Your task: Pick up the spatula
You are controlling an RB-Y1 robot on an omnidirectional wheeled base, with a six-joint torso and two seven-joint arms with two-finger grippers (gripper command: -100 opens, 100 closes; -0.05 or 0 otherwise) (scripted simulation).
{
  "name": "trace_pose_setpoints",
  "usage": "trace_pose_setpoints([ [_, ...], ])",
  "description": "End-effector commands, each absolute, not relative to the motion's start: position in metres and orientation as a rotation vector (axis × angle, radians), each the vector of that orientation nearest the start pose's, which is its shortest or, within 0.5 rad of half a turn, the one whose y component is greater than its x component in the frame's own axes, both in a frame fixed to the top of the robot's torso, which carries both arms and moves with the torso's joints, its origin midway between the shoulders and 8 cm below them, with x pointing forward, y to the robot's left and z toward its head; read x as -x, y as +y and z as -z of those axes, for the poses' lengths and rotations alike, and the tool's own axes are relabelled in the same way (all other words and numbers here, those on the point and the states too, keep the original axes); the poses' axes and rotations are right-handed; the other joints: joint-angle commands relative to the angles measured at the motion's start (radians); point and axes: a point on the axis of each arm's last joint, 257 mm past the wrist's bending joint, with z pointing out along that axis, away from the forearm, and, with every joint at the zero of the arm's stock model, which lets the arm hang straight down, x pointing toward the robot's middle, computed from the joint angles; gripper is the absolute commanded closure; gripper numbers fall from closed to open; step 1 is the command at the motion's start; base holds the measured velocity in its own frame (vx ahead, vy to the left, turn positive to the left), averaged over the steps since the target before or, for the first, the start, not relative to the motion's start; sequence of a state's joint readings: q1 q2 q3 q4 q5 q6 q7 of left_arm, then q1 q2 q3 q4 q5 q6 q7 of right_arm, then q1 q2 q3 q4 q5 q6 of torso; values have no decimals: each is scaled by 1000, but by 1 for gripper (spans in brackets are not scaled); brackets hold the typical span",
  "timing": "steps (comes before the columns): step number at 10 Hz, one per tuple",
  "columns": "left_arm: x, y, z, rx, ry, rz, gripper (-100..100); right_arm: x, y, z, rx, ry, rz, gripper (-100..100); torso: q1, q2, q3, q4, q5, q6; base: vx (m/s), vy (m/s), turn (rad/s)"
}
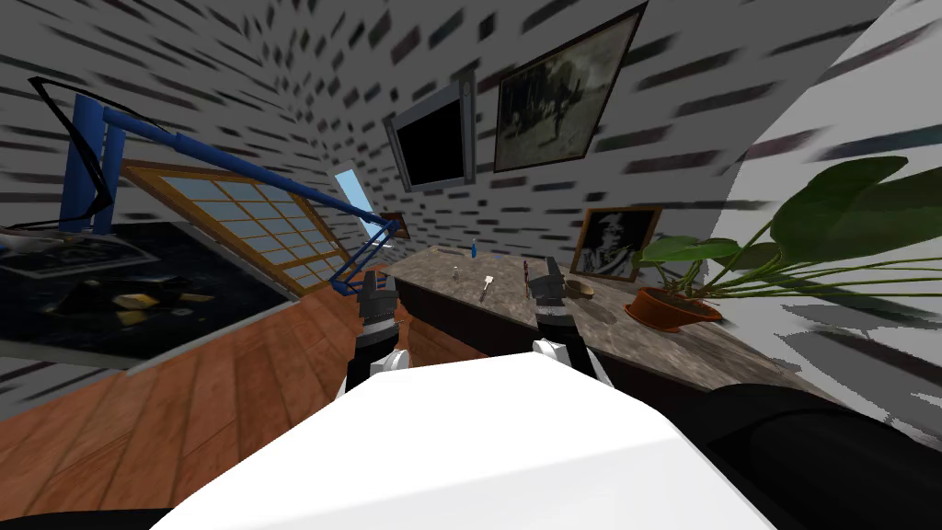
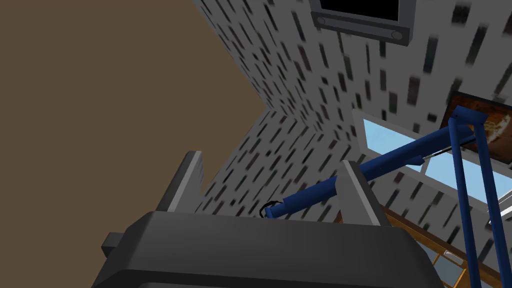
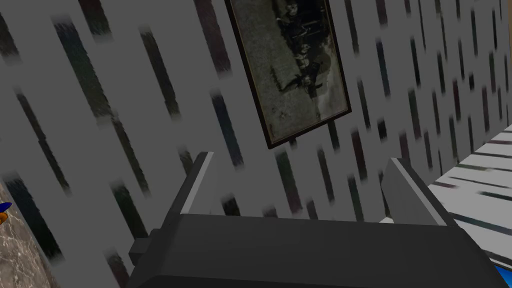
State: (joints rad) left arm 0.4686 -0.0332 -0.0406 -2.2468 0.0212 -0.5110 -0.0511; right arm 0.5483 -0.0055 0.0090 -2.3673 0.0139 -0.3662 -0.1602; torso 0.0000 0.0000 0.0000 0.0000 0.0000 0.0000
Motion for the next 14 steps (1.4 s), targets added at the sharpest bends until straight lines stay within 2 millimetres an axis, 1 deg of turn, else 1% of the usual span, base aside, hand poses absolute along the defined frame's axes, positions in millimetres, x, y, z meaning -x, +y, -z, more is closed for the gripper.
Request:
trace_pose_setpoints([
  [1,-352,269,-22,676,580,1321,0,-348,-282,-17,-791,674,-1413,-100,0,0,0,0,0,0,6,28,65],
  [3,-352,269,-22,676,580,1321,0,-354,-289,-5,-828,723,-1419,-100,3,-1,-1,0,1,0,26,83,90],
  [5,-352,269,-22,676,580,1321,0,-360,-305,10,-897,760,-1419,-100,7,-2,-1,0,2,0,31,117,126],
  [6,-352,269,-22,676,580,1321,0,-361,-306,11,-908,760,-1424,-100,8,-2,-1,-1,2,0,24,91,49],
  [8,-352,269,-22,676,580,1321,0,-365,-329,28,-1002,777,-1415,-100,6,-2,-1,0,1,0,38,107,150],
  [9,-352,269,-22,676,580,1321,0,-366,-330,32,-1029,777,-1424,-100,8,-3,-2,-1,2,0,34,96,59],
  [10,-352,269,-22,676,580,1321,0,-368,-345,42,-1090,780,-1413,-100,7,-2,-1,-1,2,0,26,106,133],
  [11,-352,269,-22,676,580,1321,0,-368,-345,44,-1103,775,-1423,-100,7,-2,-1,0,2,0,26,78,58],
  [12,-352,269,-22,676,580,1321,0,-369,-362,55,-1170,773,-1406,-100,6,-1,-1,0,1,0,24,91,143],
  [13,-352,269,-22,676,580,1321,0,-369,-362,56,-1185,765,-1419,-100,6,-1,-1,0,1,0,29,82,68],
  [14,-352,269,-22,676,580,1321,0,-369,-379,67,-1253,756,-1399,-100,6,-1,-1,0,1,0,55,97,145],
])
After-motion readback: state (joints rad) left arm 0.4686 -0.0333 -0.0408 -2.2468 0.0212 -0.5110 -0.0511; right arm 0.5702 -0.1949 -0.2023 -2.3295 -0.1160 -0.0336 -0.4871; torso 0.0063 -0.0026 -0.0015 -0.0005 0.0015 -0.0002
